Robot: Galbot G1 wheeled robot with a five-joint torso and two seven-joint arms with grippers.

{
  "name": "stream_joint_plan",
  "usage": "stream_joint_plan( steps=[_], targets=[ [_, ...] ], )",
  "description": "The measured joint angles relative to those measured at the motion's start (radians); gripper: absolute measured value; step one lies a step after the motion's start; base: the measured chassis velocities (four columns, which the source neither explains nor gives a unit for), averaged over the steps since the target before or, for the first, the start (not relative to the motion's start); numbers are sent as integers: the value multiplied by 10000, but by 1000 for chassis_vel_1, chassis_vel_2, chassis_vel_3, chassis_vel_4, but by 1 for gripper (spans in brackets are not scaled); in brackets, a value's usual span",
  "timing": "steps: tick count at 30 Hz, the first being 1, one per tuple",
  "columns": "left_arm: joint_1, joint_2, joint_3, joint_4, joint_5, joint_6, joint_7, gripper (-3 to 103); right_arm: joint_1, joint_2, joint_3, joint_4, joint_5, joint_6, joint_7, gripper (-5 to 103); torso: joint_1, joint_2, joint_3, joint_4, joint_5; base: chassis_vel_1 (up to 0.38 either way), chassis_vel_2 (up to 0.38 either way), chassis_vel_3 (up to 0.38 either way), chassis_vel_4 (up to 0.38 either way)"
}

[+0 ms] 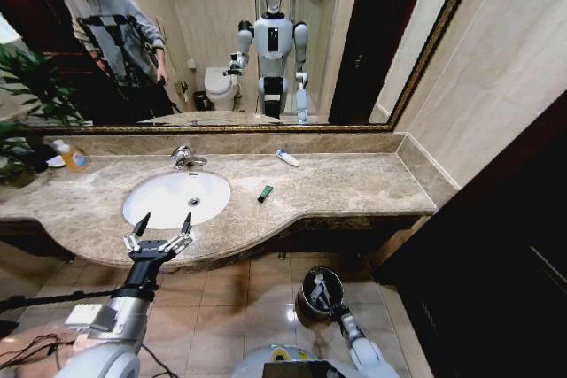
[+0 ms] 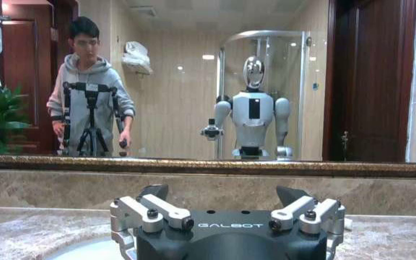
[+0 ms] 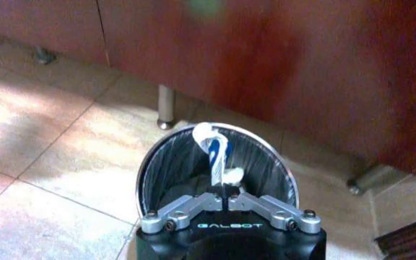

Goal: Pick up the trash from the sink and place it in the trash bin.

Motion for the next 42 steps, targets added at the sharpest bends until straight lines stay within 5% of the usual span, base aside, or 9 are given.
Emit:
stream_joint_plan(
  steps=[12,16,26,34,42],
  targets=[
    [0,0,0,0,0,0,0,100,996,32,6,-1287,202,-267,46,-1,0,0,0,-1,-1,0,0,0,0],
    [0,0,0,1,0,0,0,100,1004,-28,5,-1271,339,-301,205,20,-1,0,-1,-1,-1,0,0,0,0],
    [0,0,0,0,0,0,0,100,834,-44,41,-1127,436,-242,299,47,-2,0,-1,-1,0,0,0,0,0],
    [0,0,0,0,0,0,0,100,484,-5,81,-896,440,-109,443,85,-2,0,-1,-2,0,0,0,0,0],
    [0,0,0,0,0,0,0,100,-149,-67,20,252,970,252,220,100,-2,0,-1,-1,1,0,0,0,0]
  ],
)
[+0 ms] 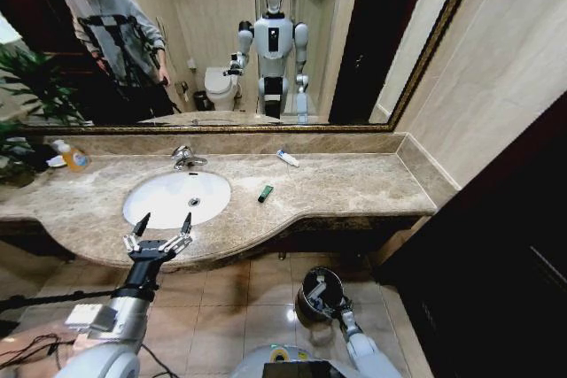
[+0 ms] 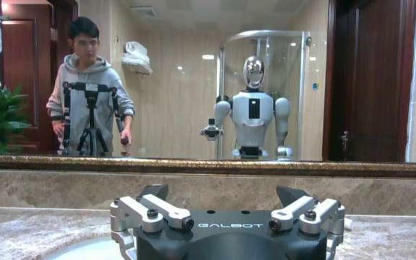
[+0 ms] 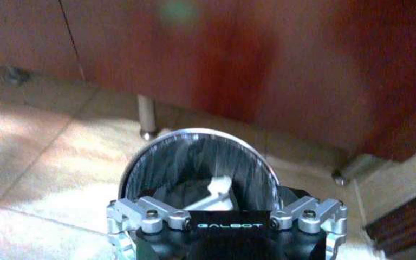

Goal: Pick up the trash from the sink and place it in the trash bin.

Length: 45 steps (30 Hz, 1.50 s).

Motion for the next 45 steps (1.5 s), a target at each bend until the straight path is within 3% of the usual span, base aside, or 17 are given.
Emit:
stream_joint_plan(
  steps=[12,18,29,37,45],
  targets=[
    [0,0,0,0,0,0,0,100,-2016,-136,53,3448,276,463,81,100,0,1,-1,0,1,0,0,0,0],
    [0,0,0,0,0,0,0,100,-3822,-517,67,7782,1699,-362,-79,100,0,2,-1,0,-1,0,0,0,0],
    [0,0,0,1,0,0,0,100,-5920,-881,187,12446,2775,-1088,18,100,0,2,-1,-1,-2,0,0,0,0],
    [0,0,0,0,0,0,0,100,-5993,-1335,72,13761,2803,-1587,26,100,0,2,0,-1,-2,0,0,0,0],
    [0,0,0,0,0,0,0,100,-4418,-2268,-582,14119,3481,-2879,70,100,1,1,1,-1,-1,0,0,0,0]
  ],
)
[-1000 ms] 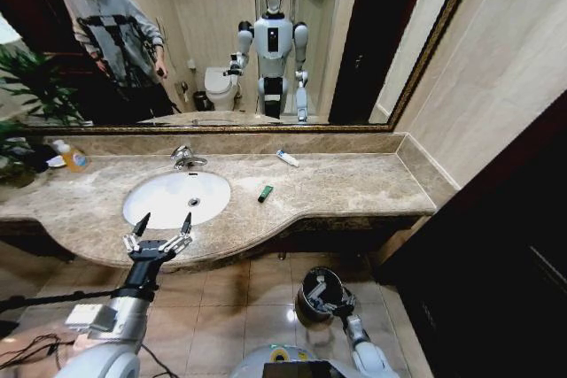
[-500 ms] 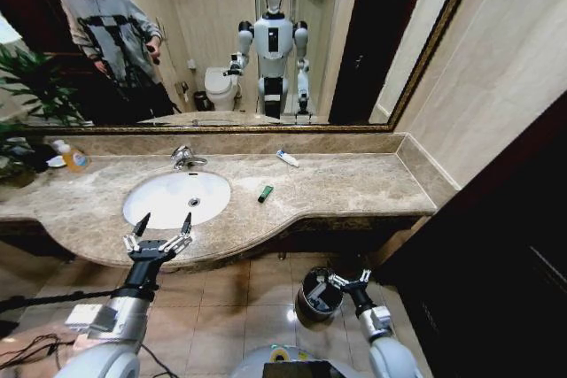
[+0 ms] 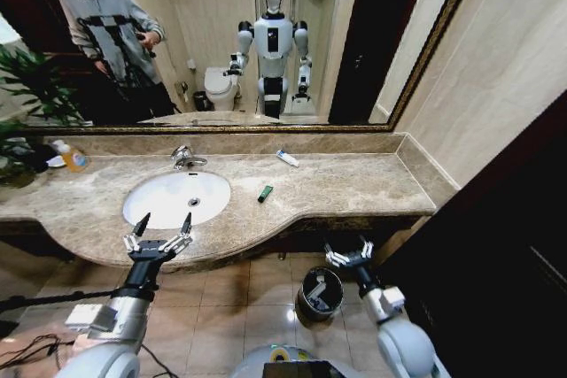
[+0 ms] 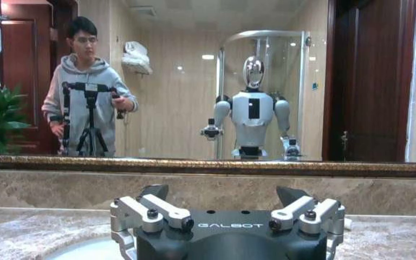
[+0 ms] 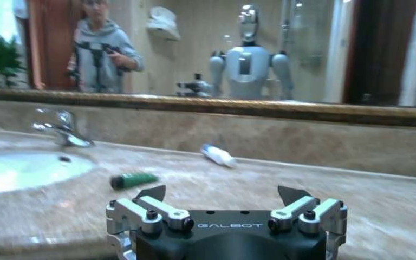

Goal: Pick up the trash from the sink and place it in the trash bin.

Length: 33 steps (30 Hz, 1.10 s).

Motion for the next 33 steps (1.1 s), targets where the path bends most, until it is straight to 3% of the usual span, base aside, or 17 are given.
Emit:
stream_joint_plan(
  steps=[4,10,13,18,25,30,33],
  targets=[
    [0,1,0,0,0,0,0,100,1423,-874,-822,-423,476,-469,-36,100,0,-1,1,0,1,0,0,0,0],
    [0,0,0,0,0,0,0,100,2854,-1453,-1602,-1019,1081,-644,-86,100,0,-1,0,1,1,0,0,0,0],
    [0,1,0,0,0,0,-1,100,4237,-1675,-2506,-1400,1429,-864,-221,100,1,-1,1,1,-2,0,0,0,0],
    [0,0,1,0,0,0,1,100,5313,-1501,-3516,-1624,1535,-1307,-82,100,1,-2,1,2,-2,0,0,0,0],
    [0,0,0,0,0,0,0,100,6566,-1054,-5503,-1911,1515,-2467,987,100,0,-1,0,0,-4,0,0,0,0],
    [0,0,1,0,0,0,2,100,7308,-715,-6274,-2522,1495,-2718,1347,100,0,-1,0,0,-2,0,0,0,0],
    [0,0,0,0,-1,0,0,100,8254,-28,-6971,-3719,1410,-2742,2055,100,0,-2,0,0,-3,0,0,0,0]
  ],
)
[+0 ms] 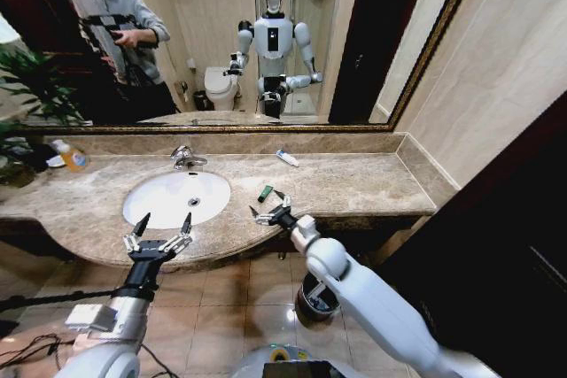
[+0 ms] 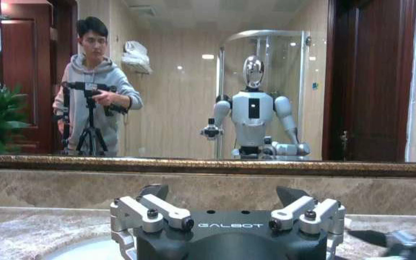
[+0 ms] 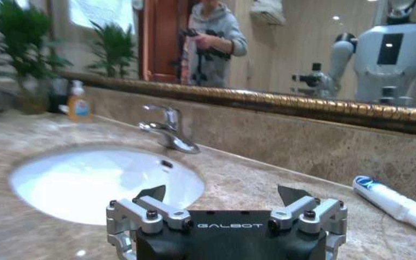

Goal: Pick up the trash from the sink and place it in the trash bin.

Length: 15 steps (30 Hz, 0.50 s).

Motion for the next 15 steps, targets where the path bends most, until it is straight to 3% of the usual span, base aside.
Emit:
stream_joint_plan(
  steps=[2,4,7,15],
  targets=[
    [0,-1,-1,-1,0,0,-1,100,162,137,-65,-219,-15,2,118,100,0,0,0,1,0,0,0,0,0],
    [0,-1,-1,-1,1,0,3,100,823,823,-57,-1155,-41,-43,686,100,0,0,0,2,-2,0,0,0,0],
    [1,-1,-1,0,0,0,0,100,1227,1243,96,-1804,31,-168,1332,100,1,0,0,3,-3,0,0,0,0],
    [0,0,0,0,0,0,0,100,953,1567,116,-2059,454,-567,2445,100,0,0,-1,0,0,0,0,0,0]
  ],
)
